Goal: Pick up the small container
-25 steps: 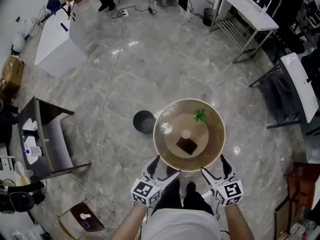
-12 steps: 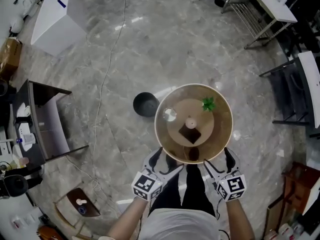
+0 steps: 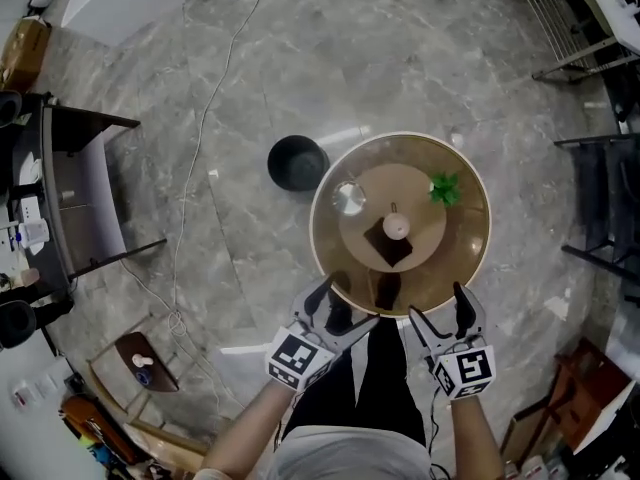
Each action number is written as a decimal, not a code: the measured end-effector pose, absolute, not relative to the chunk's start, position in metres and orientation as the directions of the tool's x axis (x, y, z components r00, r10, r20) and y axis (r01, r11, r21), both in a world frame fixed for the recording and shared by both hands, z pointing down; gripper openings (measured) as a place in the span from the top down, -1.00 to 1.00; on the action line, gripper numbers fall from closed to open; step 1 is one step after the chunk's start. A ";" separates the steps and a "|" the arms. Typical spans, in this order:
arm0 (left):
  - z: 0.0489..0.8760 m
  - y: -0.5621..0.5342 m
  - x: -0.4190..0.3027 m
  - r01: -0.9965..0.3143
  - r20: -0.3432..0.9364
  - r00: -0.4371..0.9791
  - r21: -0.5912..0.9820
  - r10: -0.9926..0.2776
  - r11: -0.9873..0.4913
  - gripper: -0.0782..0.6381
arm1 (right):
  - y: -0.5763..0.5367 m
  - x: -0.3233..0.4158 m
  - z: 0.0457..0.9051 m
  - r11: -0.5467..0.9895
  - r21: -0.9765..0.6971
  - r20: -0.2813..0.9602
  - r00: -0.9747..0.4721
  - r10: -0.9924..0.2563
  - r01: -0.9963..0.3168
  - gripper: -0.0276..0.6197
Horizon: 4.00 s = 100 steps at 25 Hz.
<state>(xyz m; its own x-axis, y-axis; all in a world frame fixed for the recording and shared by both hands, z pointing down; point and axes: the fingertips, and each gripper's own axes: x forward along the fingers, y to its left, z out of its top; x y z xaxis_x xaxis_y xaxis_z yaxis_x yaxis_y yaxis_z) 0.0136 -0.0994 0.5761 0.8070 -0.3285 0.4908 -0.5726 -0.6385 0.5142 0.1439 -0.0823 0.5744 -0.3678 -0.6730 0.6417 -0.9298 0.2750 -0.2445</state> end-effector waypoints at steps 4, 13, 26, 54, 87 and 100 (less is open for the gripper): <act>0.606 -0.109 0.019 -0.586 0.499 0.799 0.516 -0.337 -0.626 -0.49 | -0.091 0.142 0.608 0.305 -0.256 0.644 -0.397 -0.654 -0.917 -0.37; 0.698 -0.112 0.037 -0.616 0.533 0.774 0.510 -0.342 -0.600 -0.49 | -0.104 0.147 0.698 0.352 -0.262 0.660 -0.433 -0.614 -0.899 -0.36; 0.790 -0.115 0.057 -0.620 0.559 0.765 0.509 -0.319 -0.597 -0.49 | -0.120 0.136 0.787 0.412 -0.271 0.657 -0.480 -0.581 -0.870 -0.32; 0.879 -0.104 0.079 -0.576 0.571 0.788 0.553 -0.228 -0.603 -0.49 | -0.170 0.120 0.882 0.565 -0.123 0.582 -0.521 -0.625 -0.816 0.20; 0.869 -0.151 0.080 0.004 0.082 0.828 0.988 -0.555 0.153 -0.63 | -0.160 0.098 0.844 0.735 -0.094 0.606 -0.624 -0.493 -0.671 0.47; 0.865 -0.159 0.099 0.333 -0.122 0.764 0.916 -0.634 0.224 -0.60 | -0.145 0.099 0.819 0.672 -0.189 0.589 -0.630 -0.506 -0.716 0.47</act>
